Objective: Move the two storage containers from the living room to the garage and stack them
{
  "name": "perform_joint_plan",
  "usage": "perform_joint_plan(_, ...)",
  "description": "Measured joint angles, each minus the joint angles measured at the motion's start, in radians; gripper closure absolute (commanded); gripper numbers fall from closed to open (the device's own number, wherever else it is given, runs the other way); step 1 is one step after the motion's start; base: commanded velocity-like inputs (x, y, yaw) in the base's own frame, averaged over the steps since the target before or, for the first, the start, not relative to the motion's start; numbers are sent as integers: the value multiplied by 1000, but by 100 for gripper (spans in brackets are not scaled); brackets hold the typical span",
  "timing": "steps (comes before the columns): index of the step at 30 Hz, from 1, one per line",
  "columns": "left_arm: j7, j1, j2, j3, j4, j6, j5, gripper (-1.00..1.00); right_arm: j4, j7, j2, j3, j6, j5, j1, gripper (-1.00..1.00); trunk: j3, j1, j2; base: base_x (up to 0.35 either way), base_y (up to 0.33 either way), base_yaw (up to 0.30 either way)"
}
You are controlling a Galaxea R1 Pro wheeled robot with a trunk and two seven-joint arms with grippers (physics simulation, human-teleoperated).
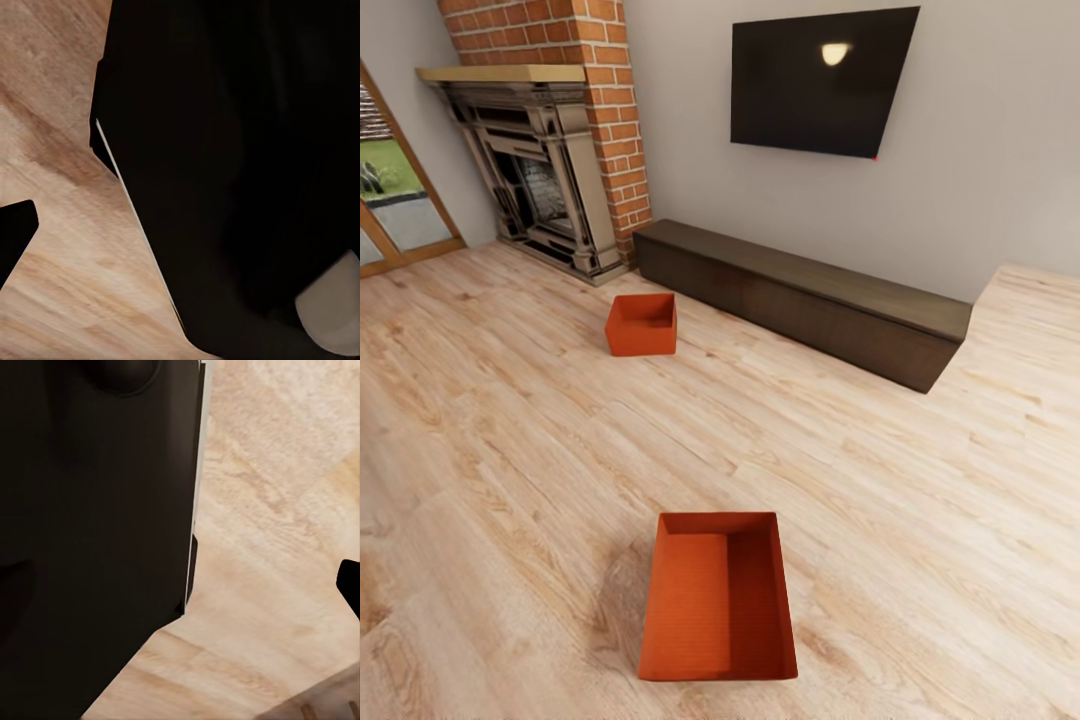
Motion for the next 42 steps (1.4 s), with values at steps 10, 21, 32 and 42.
perform_joint_plan(10,0,0,0,-1,0,0,0,-100,0,0,0,0,0,0,0,-100,-16,0,0,0,0,0)
perform_joint_plan(21,0,0,-1,0,0,0,0,-100,0,-1,0,0,0,0,0,-100,-33,0,0,0,0,0)
perform_joint_plan(32,0,0,0,0,0,0,0,-100,1,-1,0,0,0,0,0,-100,-51,0,0,0,0,0)
perform_joint_plan(42,0,0,0,0,0,0,0,-100,0,0,0,0,0,0,0,-100,-64,0,0,0,0,0)
